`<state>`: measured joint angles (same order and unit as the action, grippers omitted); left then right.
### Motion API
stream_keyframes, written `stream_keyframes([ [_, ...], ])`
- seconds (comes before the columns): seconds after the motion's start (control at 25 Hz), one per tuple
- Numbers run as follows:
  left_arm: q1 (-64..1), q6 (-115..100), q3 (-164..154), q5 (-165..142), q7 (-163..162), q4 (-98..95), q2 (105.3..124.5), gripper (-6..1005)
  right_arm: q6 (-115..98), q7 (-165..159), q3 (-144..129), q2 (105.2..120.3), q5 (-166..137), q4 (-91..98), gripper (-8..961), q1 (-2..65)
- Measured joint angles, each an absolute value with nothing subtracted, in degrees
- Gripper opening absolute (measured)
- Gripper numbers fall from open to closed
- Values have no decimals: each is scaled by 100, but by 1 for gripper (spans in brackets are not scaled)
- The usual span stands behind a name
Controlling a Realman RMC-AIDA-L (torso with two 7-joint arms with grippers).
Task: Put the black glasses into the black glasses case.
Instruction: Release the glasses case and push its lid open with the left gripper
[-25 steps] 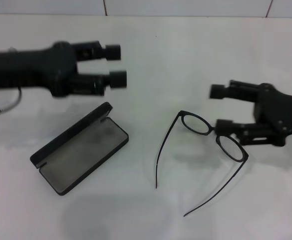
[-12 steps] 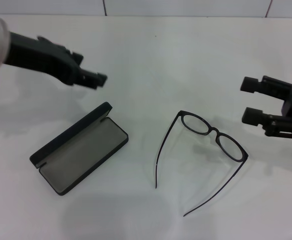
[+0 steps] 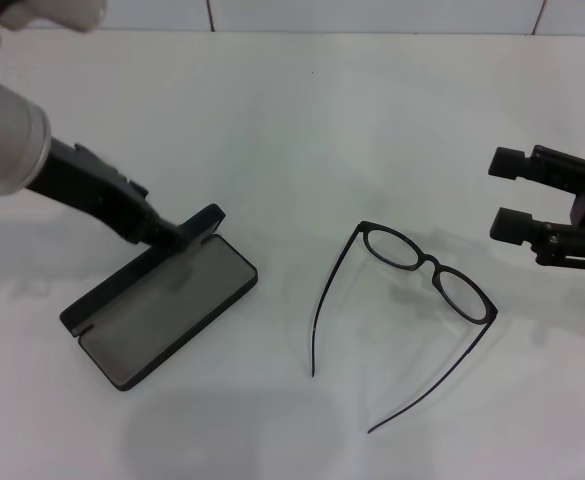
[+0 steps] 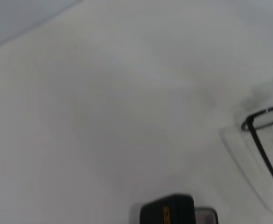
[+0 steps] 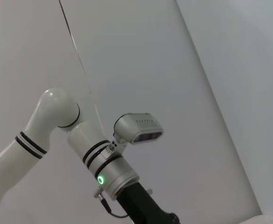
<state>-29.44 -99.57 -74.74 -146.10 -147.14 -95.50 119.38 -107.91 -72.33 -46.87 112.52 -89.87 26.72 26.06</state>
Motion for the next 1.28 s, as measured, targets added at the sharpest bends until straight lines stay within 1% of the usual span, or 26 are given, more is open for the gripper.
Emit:
stream_keyframes([
  [0.2,-2952,-10011,-7719,-14830,-14728,-9403,11933,752,-10763,-7233,-4709,11250,-9013,2672,846,2682],
  [0.4,-3127,-10100,-8030,-15140,-14756,-8978,11952,739,-10715,-7233,-4732,11253,-9018,2672,846,2731],
  [0.6,-3436,-10033,-8143,-15406,-14810,-8461,11967,726,-10696,-7233,-4739,11265,-9022,2672,846,2742],
  [1.16,-3679,-9759,-8147,-15490,-14829,-7941,11973,689,-10685,-7146,-4713,11251,-9027,2637,846,2689],
  [1.28,-3682,-9616,-8147,-15495,-14841,-7847,11973,590,-10681,-7100,-4713,11264,-9027,2616,846,2685],
])
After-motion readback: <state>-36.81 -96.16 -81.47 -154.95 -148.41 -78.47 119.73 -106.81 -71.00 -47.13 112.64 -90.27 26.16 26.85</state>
